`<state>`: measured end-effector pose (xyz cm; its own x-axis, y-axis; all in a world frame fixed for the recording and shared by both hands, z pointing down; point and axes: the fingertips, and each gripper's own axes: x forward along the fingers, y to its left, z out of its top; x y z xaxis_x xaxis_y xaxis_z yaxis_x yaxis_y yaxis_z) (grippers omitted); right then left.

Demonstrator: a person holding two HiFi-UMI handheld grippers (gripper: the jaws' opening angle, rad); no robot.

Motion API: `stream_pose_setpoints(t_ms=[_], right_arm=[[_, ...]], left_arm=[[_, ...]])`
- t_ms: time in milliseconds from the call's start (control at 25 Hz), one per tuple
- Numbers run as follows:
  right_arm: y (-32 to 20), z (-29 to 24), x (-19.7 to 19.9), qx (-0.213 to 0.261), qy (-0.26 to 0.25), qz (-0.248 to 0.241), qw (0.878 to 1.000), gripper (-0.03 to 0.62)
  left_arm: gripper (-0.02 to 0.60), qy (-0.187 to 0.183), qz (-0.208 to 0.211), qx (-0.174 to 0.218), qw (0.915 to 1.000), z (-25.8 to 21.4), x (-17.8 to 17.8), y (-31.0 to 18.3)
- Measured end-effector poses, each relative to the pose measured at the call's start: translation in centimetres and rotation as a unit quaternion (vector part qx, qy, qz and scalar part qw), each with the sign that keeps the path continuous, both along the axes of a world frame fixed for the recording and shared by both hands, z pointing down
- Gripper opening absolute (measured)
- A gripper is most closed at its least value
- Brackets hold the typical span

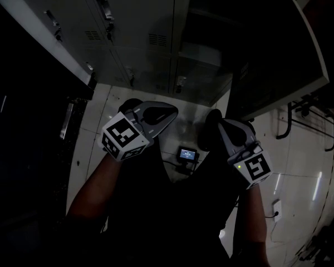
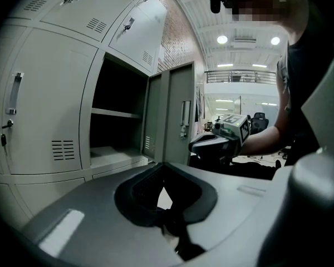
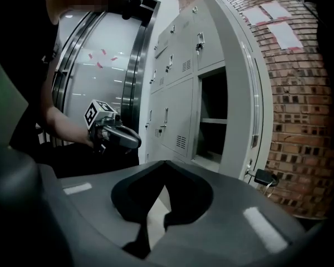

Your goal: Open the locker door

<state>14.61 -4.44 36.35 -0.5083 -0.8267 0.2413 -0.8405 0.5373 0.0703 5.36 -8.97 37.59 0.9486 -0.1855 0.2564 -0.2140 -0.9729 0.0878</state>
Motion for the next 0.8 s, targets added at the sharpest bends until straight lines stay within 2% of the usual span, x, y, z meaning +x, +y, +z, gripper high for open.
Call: stream_pose_setpoints(t_ms=[800], right_arm=[[-0.06,-0.20,0.26,0.003,-0.017,0.002,1.000,0.000]], left_arm=[[0.011,-0.001,-0.007,0.000,1.0000,0.09,-0.11,-0.18]])
